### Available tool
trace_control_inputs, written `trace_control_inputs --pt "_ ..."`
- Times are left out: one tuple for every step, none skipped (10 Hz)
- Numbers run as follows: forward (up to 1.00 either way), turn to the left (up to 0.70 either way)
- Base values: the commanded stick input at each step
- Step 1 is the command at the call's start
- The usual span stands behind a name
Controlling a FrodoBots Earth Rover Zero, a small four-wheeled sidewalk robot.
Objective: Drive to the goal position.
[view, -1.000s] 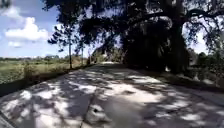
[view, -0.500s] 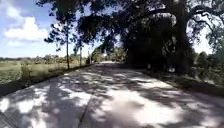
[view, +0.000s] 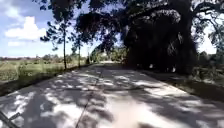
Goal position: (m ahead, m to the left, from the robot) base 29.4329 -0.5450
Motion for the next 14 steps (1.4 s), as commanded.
trace_control_inputs --pt "0.85 0.0" --pt "0.85 0.0" --pt "0.85 0.0" --pt "0.85 0.0" --pt "0.85 0.0" --pt "0.85 0.0" --pt "0.85 0.0" --pt "0.85 0.29" --pt "0.85 0.34" --pt "0.85 0.17" --pt "0.85 0.0" --pt "0.85 0.0" --pt "0.85 0.0" --pt "0.85 0.0"
